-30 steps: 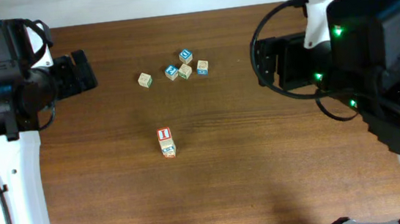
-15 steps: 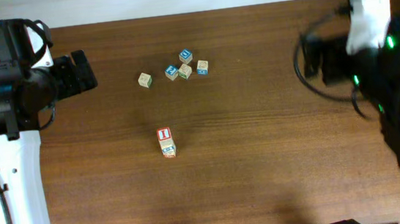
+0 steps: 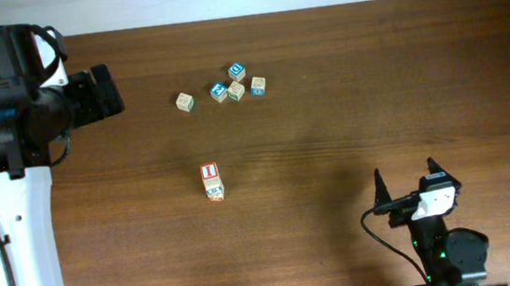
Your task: Rotate 5 blocks
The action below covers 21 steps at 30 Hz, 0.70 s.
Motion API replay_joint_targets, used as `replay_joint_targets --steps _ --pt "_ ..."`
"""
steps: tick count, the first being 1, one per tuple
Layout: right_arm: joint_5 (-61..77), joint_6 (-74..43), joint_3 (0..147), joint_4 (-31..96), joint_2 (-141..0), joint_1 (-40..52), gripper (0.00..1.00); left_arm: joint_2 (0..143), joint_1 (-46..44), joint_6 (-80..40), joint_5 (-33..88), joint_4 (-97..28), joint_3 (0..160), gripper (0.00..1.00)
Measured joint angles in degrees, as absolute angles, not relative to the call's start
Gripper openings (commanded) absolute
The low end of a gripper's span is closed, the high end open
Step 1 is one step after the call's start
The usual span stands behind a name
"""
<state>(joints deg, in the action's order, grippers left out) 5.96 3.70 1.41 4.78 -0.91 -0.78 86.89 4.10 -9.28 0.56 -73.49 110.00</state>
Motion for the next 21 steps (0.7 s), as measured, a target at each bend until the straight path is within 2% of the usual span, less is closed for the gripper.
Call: replay_joint_targets --steps 18,21 --pt "6.6 3.7 1.0 4.0 -0.8 -0.8 0.98 86.9 4.1 -9.3 0.6 -73.5 110.0 0.99" --pt "6.6 3.7 0.9 4.0 -0.8 -0.8 0.98 85.7 3.7 -9.3 -3.1 -71.5 108.5 0.99"
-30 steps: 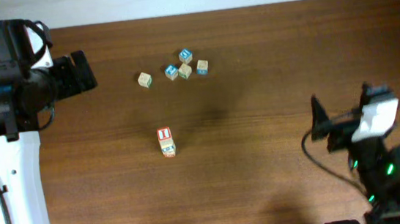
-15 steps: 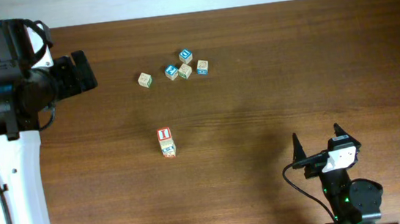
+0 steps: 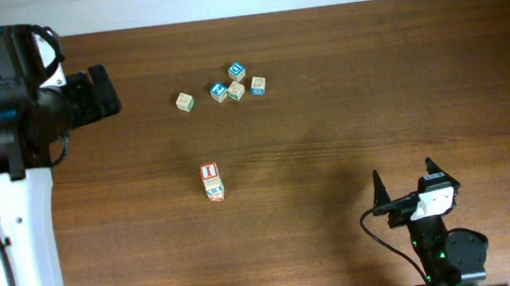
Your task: Rotate 5 blocks
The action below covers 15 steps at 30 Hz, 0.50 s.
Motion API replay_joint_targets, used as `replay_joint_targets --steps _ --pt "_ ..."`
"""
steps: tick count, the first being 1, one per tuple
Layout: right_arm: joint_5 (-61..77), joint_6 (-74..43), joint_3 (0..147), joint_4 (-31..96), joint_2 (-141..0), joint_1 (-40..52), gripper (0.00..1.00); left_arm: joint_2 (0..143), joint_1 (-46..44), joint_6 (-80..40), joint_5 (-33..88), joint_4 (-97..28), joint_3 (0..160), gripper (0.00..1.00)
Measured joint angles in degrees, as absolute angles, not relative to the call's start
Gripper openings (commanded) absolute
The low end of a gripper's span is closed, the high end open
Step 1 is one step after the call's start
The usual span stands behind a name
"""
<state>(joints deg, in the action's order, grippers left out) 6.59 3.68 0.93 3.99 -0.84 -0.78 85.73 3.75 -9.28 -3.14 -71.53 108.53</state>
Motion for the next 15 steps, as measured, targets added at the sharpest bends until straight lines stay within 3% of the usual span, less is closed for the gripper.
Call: replay_joint_targets --steps 4,5,9,15 --pt "6.6 3.7 0.9 3.7 -0.7 -0.8 0.98 70.8 2.9 -9.2 -7.2 -54.6 90.0 0.99" --pt "6.6 3.7 0.9 3.9 -0.7 -0.8 0.98 62.9 2.9 -8.8 -7.7 -43.0 78.0 0.99" --pt "6.8 3.7 0.8 3.8 -0.6 -0.8 0.98 41.6 2.9 -0.4 -5.5 -21.6 48.4 0.99" --pt "6.8 3.7 0.8 3.8 -0.6 -0.8 0.98 18.9 2.9 8.9 -3.2 -6.9 19.9 0.99"
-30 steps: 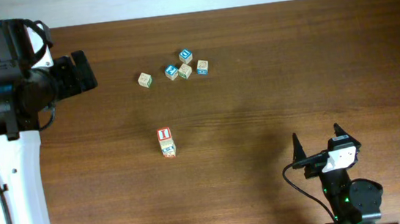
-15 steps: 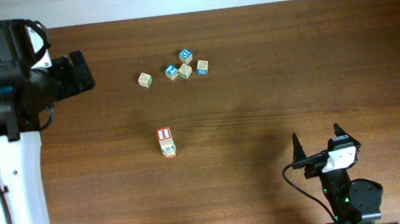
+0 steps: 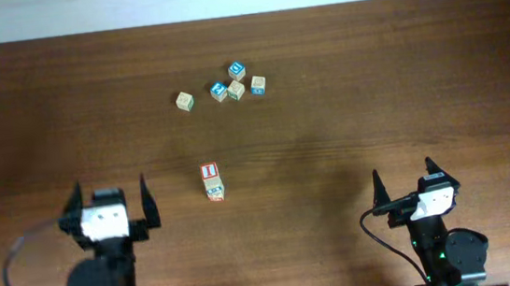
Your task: Rotate 5 blocks
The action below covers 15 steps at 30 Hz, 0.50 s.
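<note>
Several small letter blocks lie at the back of the table: a lone one (image 3: 184,101) to the left, then a tight group with two blue-faced ones (image 3: 219,92) (image 3: 237,70) and two tan ones (image 3: 236,90) (image 3: 258,85). Mid-table, a red-marked block (image 3: 209,172) touches another block (image 3: 215,191) just in front of it. My left gripper (image 3: 110,196) stands open at the front left, well left of that pair. At the front right my right gripper (image 3: 406,177) is open too. Neither holds anything.
The brown wooden table (image 3: 371,75) runs to a pale wall strip along the back edge. Both arm bases sit at the front edge, with cables trailing from them.
My left arm, which stretched across the far left side at the height of the block group, now sits folded at the front left with its gripper open. The blocks and right arm have not moved.
My left arm first reached in from the far left, its gripper pointing toward the back group of blocks. A moment later it stood slightly further left. Now it rests at the front left. All the blocks lie where they did throughout.
</note>
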Motion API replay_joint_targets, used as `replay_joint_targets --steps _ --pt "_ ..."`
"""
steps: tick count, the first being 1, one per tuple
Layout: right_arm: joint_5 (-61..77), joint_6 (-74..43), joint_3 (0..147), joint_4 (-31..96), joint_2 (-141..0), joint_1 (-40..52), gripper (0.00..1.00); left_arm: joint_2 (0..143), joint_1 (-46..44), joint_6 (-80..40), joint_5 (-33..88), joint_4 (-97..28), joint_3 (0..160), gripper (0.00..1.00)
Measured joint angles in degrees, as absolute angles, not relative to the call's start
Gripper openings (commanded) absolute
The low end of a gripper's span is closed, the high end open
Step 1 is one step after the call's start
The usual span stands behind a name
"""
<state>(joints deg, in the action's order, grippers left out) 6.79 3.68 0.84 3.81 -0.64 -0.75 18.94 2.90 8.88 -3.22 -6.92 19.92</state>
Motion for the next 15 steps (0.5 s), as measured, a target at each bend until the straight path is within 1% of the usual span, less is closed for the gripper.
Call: replay_joint_targets --steps 1,4,6,10,15 --pt "6.8 3.7 0.8 3.8 -0.6 -0.8 0.98 13.5 2.9 10.1 -3.2 -4.3 13.5 0.99" --pt "6.8 3.7 0.8 3.8 -0.7 -0.8 0.98 8.1 2.9 11.3 -3.2 1.9 6.3 0.99" --pt "6.8 3.7 0.8 3.8 -0.7 -0.8 0.98 5.3 2.9 11.9 -3.2 3.1 2.4 0.99" --pt "6.8 3.7 0.8 3.8 -0.7 -0.8 0.98 1.1 2.9 12.7 -3.0 -3.9 0.8 0.99" --pt "6.8 3.7 0.8 3.8 -0.7 -0.8 0.98 0.9 2.9 12.7 -2.7 -4.5 0.8 0.99"
